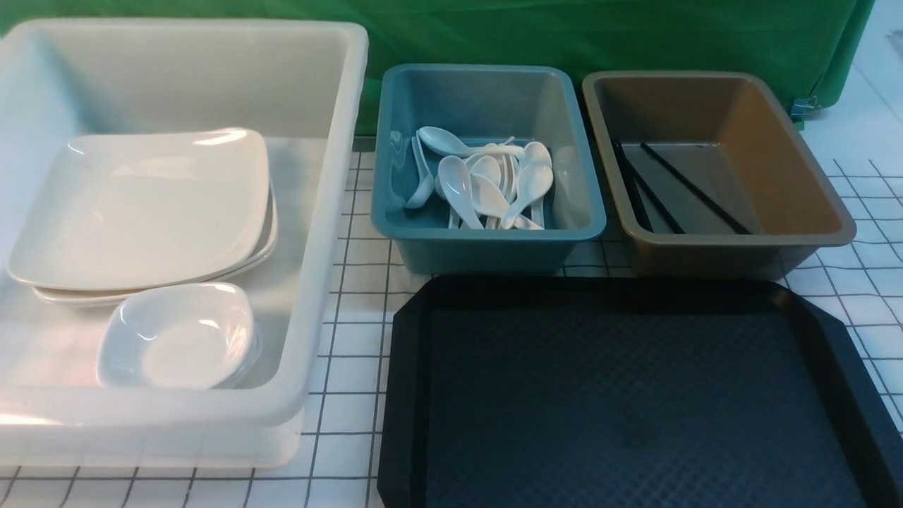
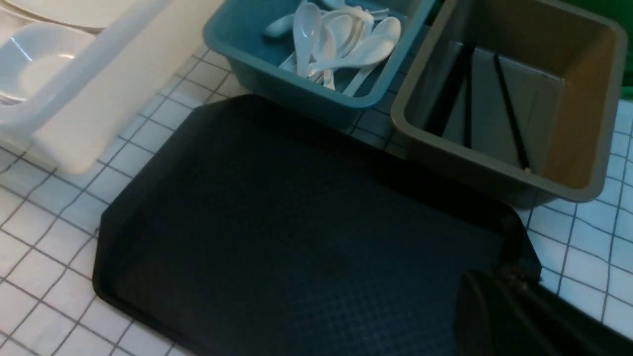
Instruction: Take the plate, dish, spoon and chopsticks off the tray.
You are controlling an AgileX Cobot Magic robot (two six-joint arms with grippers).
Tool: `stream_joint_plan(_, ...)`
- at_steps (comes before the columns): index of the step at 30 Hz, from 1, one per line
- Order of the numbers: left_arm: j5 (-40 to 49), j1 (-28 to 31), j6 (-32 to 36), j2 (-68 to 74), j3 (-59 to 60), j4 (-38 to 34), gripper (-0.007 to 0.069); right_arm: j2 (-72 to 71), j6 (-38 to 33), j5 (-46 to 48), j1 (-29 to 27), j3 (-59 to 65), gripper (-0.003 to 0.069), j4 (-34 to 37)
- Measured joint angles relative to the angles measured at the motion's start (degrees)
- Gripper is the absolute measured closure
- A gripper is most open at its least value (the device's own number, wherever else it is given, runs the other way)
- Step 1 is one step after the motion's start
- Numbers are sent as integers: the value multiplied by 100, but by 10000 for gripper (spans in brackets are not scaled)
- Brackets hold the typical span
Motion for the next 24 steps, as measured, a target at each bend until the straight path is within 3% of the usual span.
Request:
stream_joint_plan(5, 0, 0, 0, 0, 0, 144, 604, -1442, 155, -2004, 0, 2089, 619, -12)
stream_joint_plan(10, 0, 0, 0, 0, 0, 110, 604, -1976, 177, -3602, 0, 3432, 617, 16)
stream_joint_plan(19, 168, -65, 0, 0, 0, -316, 604, -2007, 295, -4217, 0, 3875, 614, 270)
stream_joint_plan(24, 221, -864, 57, 0, 0, -170, 604, -2007, 301, -4236, 0, 3875, 600, 276)
